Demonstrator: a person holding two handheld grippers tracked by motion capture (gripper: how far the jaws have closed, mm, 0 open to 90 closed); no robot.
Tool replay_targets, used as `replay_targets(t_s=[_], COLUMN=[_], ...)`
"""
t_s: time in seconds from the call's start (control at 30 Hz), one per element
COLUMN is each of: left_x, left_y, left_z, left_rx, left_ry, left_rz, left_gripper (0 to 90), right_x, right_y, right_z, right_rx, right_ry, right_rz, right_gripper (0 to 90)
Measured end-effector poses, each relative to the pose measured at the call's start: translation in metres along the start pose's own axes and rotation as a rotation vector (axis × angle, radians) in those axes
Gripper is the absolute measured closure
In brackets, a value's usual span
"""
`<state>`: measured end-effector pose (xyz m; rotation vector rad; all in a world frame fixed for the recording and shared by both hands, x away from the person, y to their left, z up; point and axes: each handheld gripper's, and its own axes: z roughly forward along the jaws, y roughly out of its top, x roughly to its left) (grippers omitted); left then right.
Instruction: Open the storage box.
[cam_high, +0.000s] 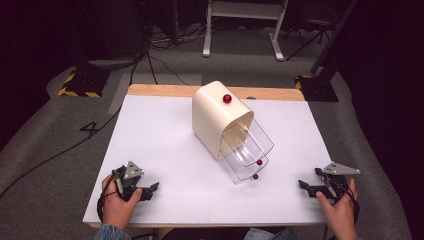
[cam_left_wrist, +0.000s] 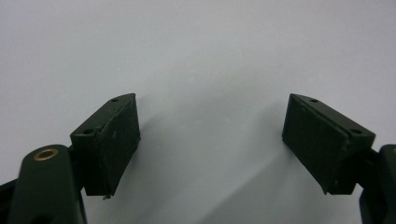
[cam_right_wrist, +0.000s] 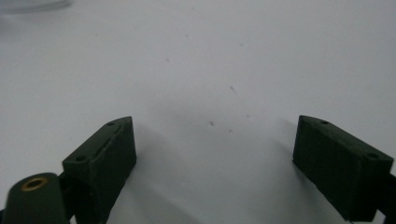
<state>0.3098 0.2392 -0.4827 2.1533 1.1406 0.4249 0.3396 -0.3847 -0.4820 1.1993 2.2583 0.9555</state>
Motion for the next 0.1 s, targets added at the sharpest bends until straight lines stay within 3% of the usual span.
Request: replay_targets(t_s=[0.1], left_x=[0.0001], left_y=[0.0002], left_z=[-0.0001], left_rx=[0.003], left_ry=[0.0], left_rz=[0.0], left_gripper=[19.1], right_x=[0.0001], right_y=[0.0004], right_z=[0.0005], right_rx=[0.006], right_ry=[-0.019], right_rz=[0.005], right_gripper=[9.7])
